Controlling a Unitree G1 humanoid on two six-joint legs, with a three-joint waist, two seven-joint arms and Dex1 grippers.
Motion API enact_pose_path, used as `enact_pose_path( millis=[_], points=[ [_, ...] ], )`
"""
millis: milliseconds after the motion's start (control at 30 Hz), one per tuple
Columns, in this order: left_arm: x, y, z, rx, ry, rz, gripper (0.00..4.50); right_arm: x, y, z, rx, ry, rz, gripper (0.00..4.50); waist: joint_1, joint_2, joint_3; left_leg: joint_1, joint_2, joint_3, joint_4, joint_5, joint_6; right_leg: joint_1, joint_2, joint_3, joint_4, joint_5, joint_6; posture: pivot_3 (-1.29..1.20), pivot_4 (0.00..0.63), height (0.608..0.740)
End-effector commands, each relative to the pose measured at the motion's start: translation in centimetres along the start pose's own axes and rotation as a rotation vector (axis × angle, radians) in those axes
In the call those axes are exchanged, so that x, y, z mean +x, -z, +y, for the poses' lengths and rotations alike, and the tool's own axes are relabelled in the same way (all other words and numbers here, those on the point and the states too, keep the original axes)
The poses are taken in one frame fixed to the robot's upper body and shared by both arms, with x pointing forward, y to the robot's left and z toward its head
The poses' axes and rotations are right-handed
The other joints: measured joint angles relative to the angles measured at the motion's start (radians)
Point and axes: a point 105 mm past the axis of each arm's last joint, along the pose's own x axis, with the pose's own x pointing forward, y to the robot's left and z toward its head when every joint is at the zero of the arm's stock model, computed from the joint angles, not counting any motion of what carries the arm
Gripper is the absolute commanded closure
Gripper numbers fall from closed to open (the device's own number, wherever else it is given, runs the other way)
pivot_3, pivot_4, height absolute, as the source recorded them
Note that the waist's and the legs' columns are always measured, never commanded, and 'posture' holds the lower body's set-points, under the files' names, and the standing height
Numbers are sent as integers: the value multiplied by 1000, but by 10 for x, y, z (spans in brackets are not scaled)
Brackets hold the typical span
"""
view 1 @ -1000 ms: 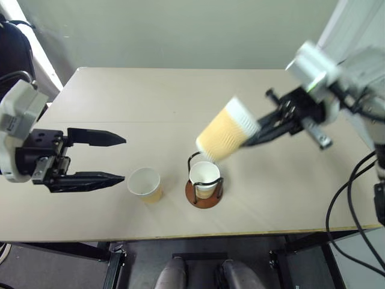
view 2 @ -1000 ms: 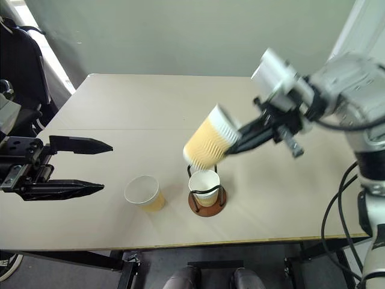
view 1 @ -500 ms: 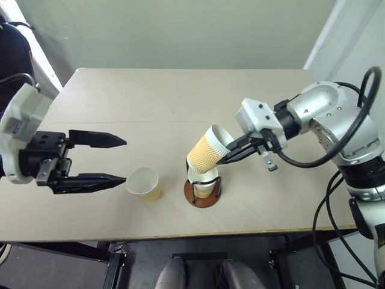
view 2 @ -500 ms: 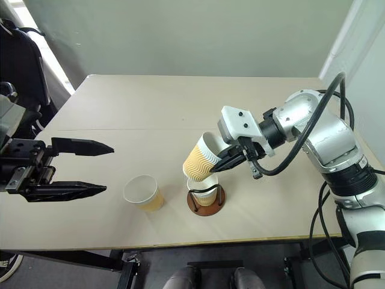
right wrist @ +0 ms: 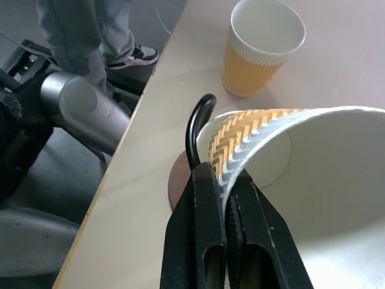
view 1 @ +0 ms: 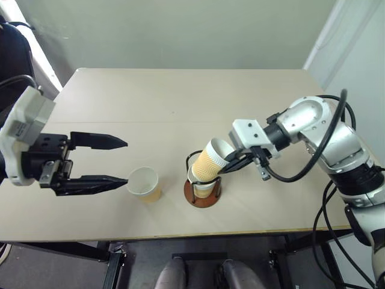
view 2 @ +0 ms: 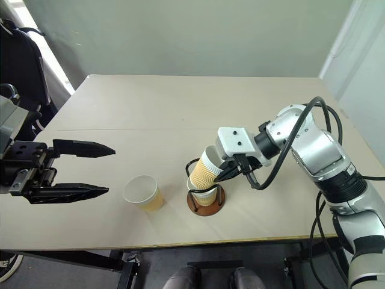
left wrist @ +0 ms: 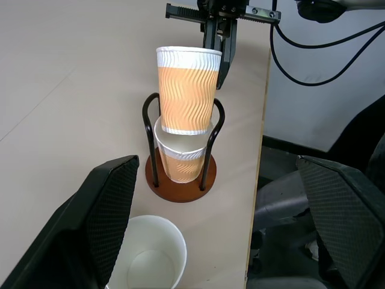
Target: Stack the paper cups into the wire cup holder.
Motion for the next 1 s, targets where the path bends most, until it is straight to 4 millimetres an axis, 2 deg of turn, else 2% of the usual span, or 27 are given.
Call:
enact_pose_path(
  millis=[33,100,267,367,467,567,633,667,700,733,767,833,1000],
  points=[
    [-2,-8,-2,47,-10,-11,0,-1,-6,0,-56,15,4,4300,0,0,0,0,0,0,0,0,0,0,0,0,0,0,0,0,150,740],
    [-2,-8,-2,47,-9,-10,0,-1,-6,0,-59,18,4,3893,0,0,0,0,0,0,0,0,0,0,0,0,0,0,0,0,150,740],
    [-2,-3,-1,42,-2,19,0,-4,-9,-4,-58,41,-3,2131,0,0,0,0,0,0,0,0,0,0,0,0,0,0,0,0,150,740],
    [-1,-1,1,52,1,41,0,-12,-9,-10,-50,74,-2,990,0,0,0,0,0,0,0,0,0,0,0,0,0,0,0,0,150,740],
    [1,2,3,56,8,64,0,-23,-12,-15,-31,115,-21,65,1,0,0,0,0,0,0,0,0,0,0,0,0,0,0,0,150,740],
    [6,15,9,84,3,154,0,-47,-18,-21,34,195,-130,65,3,0,0,0,0,0,0,0,0,0,0,0,0,0,0,0,150,740],
    [8,17,10,99,15,169,0,-66,-27,-19,105,211,-262,65,6,0,0,-1,0,0,0,0,0,0,0,0,-1,0,0,0,150,740],
    [15,18,10,119,39,173,0,-91,-30,-4,170,177,-407,65,7,0,0,-1,0,0,0,0,0,0,0,0,-1,0,0,0,150,740],
    [19,19,10,133,55,175,0,-109,-33,8,196,147,-506,65,13,-2,0,-1,0,0,0,0,0,0,0,0,-1,0,0,0,150,740],
    [23,21,10,146,74,188,0,-125,-31,24,224,125,-584,65,20,-2,0,-3,0,-1,0,0,-1,-1,0,0,-2,-1,0,0,150,740],
    [29,28,11,171,100,230,0,-134,-21,36,267,162,-590,65,32,-3,0,-4,0,-1,0,0,-1,-1,0,0,-3,-1,1,0,150,740],
    [35,40,12,198,140,294,0,-137,-11,49,314,216,-566,65,40,-4,-1,-3,-1,-2,0,-1,-2,3,0,1,-8,-2,2,0,150,740],
    [46,58,15,233,197,371,0,-148,-28,55,299,316,-672,65,1,-2,0,-3,0,1,-1,-5,-4,4,1,2,-9,-2,3,0,150,740]
  ],
)
